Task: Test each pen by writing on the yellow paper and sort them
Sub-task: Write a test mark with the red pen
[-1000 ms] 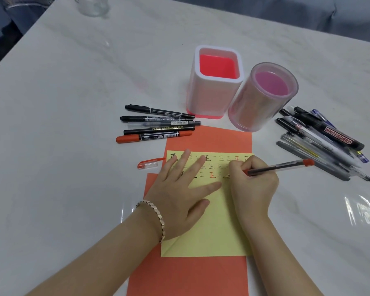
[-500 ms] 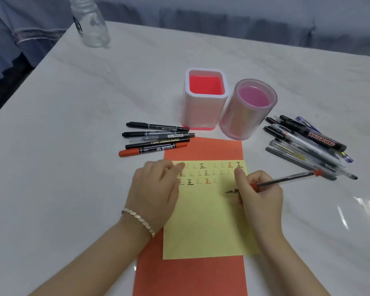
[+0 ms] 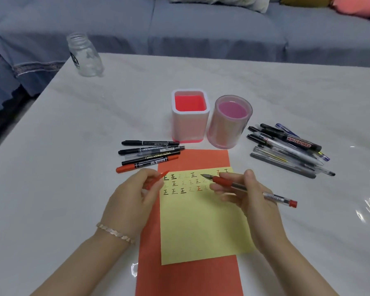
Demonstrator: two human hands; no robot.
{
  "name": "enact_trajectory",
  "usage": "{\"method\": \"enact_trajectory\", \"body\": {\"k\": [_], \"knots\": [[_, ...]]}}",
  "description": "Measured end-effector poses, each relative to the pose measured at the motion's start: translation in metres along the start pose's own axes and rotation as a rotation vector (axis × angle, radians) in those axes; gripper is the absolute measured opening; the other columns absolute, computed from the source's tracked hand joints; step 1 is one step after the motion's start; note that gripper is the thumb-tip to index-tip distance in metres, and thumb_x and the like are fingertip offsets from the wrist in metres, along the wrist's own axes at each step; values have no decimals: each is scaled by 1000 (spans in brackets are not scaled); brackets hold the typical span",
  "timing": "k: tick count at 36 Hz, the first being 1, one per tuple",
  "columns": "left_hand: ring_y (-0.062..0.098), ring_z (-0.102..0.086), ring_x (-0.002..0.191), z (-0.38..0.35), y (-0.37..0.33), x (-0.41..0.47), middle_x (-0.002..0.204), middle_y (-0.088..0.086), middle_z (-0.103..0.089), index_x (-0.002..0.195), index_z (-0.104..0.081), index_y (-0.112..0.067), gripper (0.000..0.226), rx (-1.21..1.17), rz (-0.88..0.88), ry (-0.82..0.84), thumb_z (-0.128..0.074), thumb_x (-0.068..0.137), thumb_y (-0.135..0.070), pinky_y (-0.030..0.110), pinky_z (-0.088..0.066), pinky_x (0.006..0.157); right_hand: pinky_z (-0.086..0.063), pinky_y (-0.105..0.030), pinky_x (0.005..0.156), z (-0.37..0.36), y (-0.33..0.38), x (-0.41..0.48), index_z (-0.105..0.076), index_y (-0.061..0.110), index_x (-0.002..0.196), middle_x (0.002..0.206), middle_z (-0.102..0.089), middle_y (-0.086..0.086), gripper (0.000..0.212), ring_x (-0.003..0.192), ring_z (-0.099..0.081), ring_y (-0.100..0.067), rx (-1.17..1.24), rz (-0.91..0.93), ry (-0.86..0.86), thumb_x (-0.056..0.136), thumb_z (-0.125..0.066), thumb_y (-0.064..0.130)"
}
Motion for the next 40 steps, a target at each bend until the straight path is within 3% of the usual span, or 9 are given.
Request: {"method": "enact_trajectory", "body": {"k": [4,13,19,26,29,32,35,37,40], "knots": [[-5,-56,84,6,-32,-5,81,-18,-64,82,-55,-43,27,-166,-112,-6,-64,84,-18,7,-42,65,-54,-22,64,-2,10,-5,-68,10,81,74,-73,-14,43,76,-70,-23,108,-26,46,82,-39,42],[-4,-55,86,1,-67,-9,102,-20,-58,88,-55,-44,13,-196,-286,45,-49,76,-46,6,-41,69,-50,-18,59,3,38,-15,-66,17,64,59,-68,-11,32,58,-63,-16,74,131,54,81,-48,37],[-6,-53,86,-6,-74,-13,106,-20,-56,88,-53,-48,12,-180,-340,68,-47,78,-46,6,-41,72,-48,-13,56,8,44,-18,-64,14,64,56,-68,-11,31,54,-62,-13,21,142,33,80,-43,31],[-8,-49,82,-23,-89,-19,82,-24,-52,94,-63,-22,26,-107,-421,178,-45,85,-38,4,-38,73,-46,-19,51,4,40,-18,-65,14,59,52,-64,-11,33,43,-49,-12,0,97,64,80,-47,31],[-12,-42,81,-37,-99,-21,78,-19,-44,91,-55,-20,26,-118,-362,301,-35,85,-36,6,-33,71,-39,-16,45,8,41,-15,-62,13,55,45,-58,-10,32,37,-40,-10,33,92,16,82,-56,29],[-12,-40,81,-48,-108,-20,76,-19,-40,92,-48,-22,28,-90,-362,371,-25,88,-36,9,-32,70,-36,-14,42,17,43,-11,-62,12,50,41,-55,-10,36,35,-35,-9,50,110,-16,78,-46,28],[-1,-42,64,-60,-112,-14,68,-12,-43,81,-46,-29,21,-134,-281,484,-33,98,-28,15,-33,59,-35,-14,41,28,48,-6,-64,13,48,39,-54,-11,39,35,-36,-8,24,152,-12,77,-43,26],[3,-40,52,-71,-111,-9,57,-12,-45,75,-52,-27,27,-305,-93,658,-37,98,-24,24,-38,59,-35,-15,41,36,49,-1,-65,14,48,39,-55,-11,38,36,-37,-7,-15,167,13,78,-44,25],[4,-30,40,-88,-109,-17,45,-11,-35,73,-55,-11,32,-701,345,988,-40,98,-24,18,-38,47,-36,-15,43,40,46,5,-69,18,53,41,-56,-10,30,38,-39,-8,-57,146,120,71,-53,37]]}}
Point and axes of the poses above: each hand's wrist, its own x-axis towards the middle knuckle, its own z-axis out of the back of the hand, y = z × x, the point moved 7 cm from there along x, towards the middle knuckle
